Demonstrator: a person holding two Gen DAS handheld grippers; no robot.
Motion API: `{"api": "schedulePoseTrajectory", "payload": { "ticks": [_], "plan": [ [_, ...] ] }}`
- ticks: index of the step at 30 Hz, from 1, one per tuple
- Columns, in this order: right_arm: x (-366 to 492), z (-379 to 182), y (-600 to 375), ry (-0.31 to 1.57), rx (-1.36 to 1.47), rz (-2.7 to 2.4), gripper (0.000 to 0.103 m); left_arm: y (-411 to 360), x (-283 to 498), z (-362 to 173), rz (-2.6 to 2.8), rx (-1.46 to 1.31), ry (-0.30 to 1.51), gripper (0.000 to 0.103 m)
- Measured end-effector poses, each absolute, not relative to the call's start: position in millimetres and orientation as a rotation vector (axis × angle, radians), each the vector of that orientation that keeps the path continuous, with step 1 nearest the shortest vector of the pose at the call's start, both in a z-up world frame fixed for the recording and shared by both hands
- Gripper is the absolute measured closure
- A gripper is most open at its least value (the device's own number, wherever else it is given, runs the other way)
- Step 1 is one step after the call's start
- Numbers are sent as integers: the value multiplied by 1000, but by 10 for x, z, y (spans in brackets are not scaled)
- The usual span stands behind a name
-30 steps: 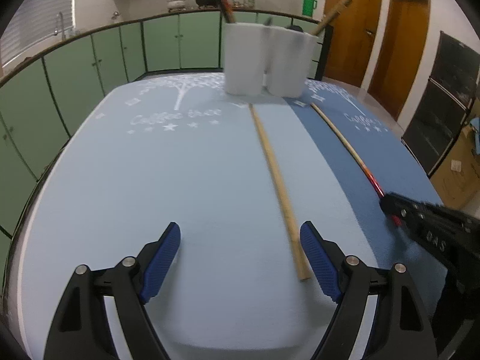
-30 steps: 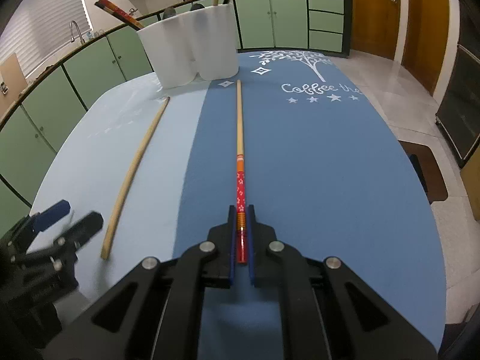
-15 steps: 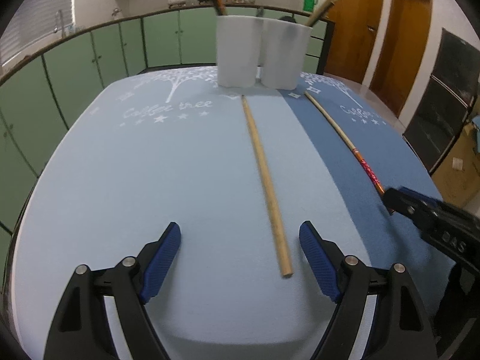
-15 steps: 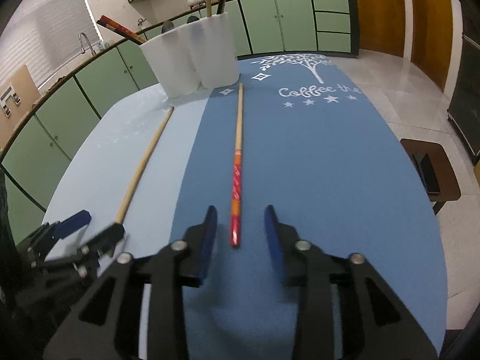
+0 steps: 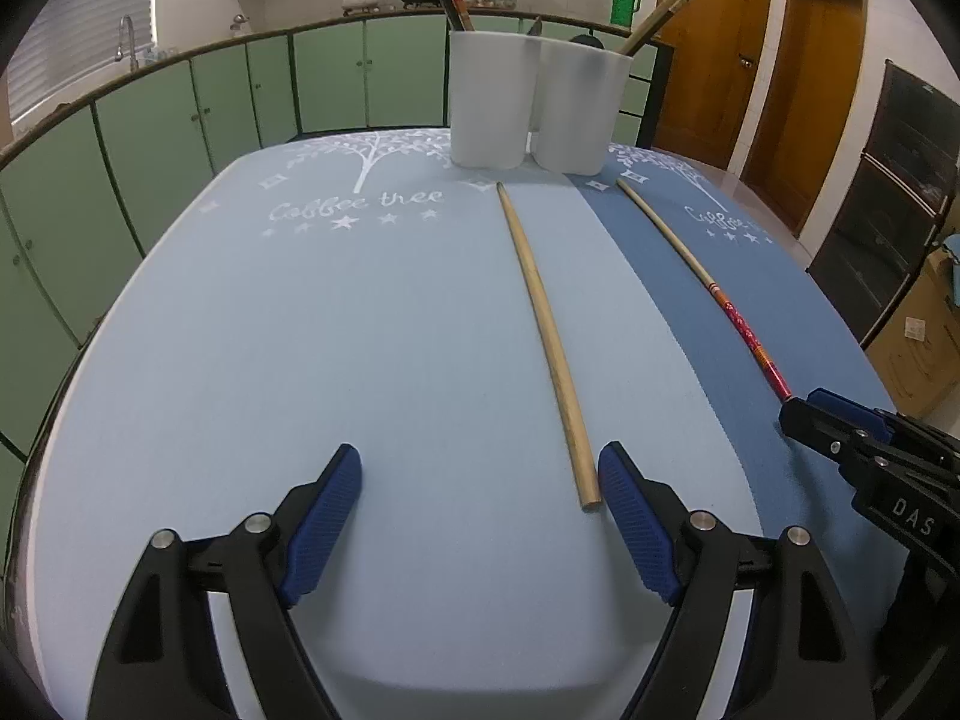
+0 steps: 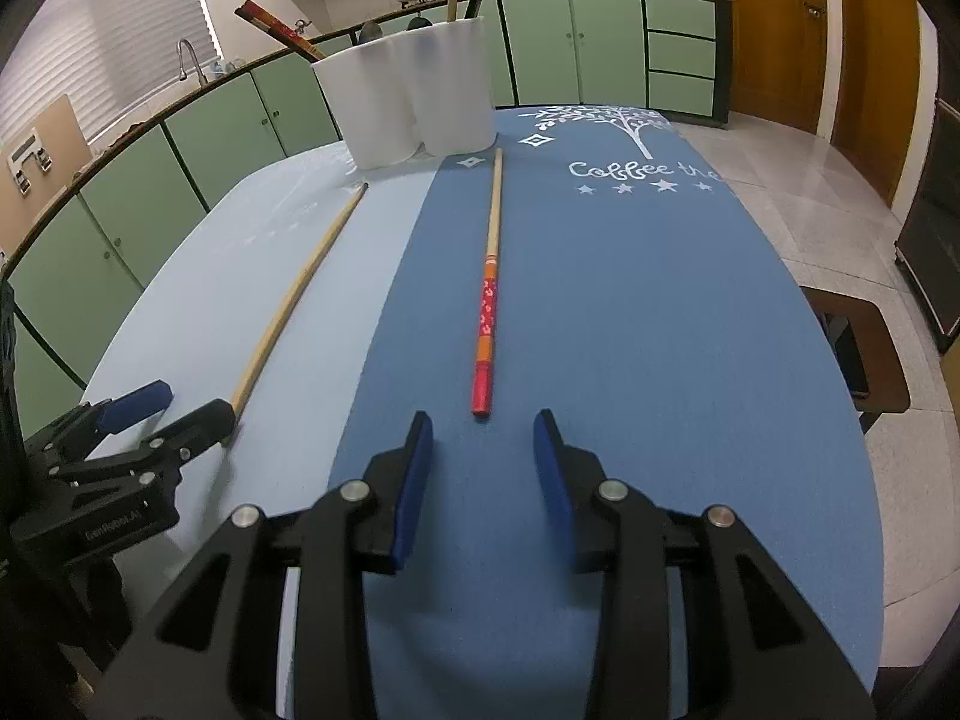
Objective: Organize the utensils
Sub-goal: 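Grasp the plain wooden chopstick with the left tool while the right tool holds its chopstick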
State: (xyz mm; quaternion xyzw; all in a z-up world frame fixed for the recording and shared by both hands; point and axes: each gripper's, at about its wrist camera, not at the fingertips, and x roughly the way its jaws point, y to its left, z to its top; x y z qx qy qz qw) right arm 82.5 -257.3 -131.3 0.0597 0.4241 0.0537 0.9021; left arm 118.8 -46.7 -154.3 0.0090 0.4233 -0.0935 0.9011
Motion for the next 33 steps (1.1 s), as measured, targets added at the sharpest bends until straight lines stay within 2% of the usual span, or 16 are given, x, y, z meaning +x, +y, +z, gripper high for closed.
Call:
{"api": "schedulePoseTrajectory", "payload": {
  "ticks": [4, 8, 10, 17, 25, 33],
  "plan": [
    [905, -1323, -2582, 881, 138, 97, 71, -518, 1192, -1550, -195, 34, 878, 24],
    [1011, -1337, -2525, 890, 113, 68, 91, -561, 1177, -1548, -209, 34, 879, 24],
    [1045, -1345, -2513, 890, 112, 72, 97, -583, 1182, -1546, -212, 34, 880, 24],
    [1054, -1355, -2586, 890, 156, 94, 98, -694, 1172, -1534, -200, 76, 868, 56],
    [1073, -1362, -2601, 889, 156, 98, 97, -729, 1135, -1536, -177, 74, 857, 59],
    [1079, -1373, -2603, 888, 162, 99, 98, -758, 1141, -1541, -188, 60, 858, 95]
  ]
}}
